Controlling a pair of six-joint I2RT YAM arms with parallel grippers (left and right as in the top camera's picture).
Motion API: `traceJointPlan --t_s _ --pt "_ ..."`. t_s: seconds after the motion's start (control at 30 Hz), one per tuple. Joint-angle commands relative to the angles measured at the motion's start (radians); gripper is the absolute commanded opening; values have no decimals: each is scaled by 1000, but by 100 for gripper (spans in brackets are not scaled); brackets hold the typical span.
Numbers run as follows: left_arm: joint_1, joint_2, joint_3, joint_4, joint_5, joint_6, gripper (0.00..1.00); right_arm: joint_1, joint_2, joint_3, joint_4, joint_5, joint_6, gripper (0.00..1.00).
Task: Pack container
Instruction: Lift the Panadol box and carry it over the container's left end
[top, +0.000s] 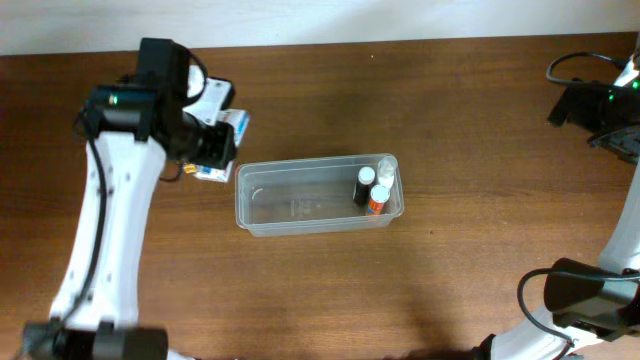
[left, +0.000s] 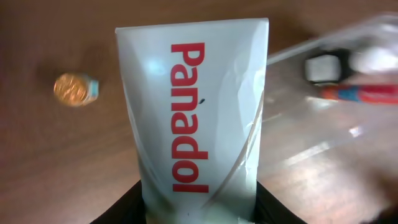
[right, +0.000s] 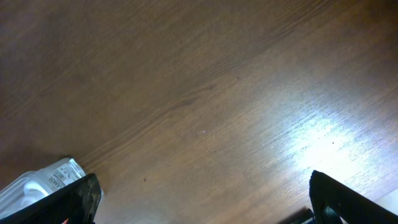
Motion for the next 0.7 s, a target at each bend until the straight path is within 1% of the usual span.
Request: traceJointPlan --t_s 0.0,0.17,0.23,0.47,0.67 --pt "-82 -62 15 -33 17 116 43 -7 -3 3 -5 -1 8 98" --pt "-174 -60 10 -88 54 267 44 -7 -3 3 -5 -2 8 98" --pt "-200 -56 9 -87 54 305 44 -7 -3 3 -5 -2 8 98" --pt "-245 -16 8 -54 53 375 44 -7 -3 3 -5 -2 8 98" --pt "-244 77 7 -35 53 401 44 -7 -3 3 -5 -1 8 98"
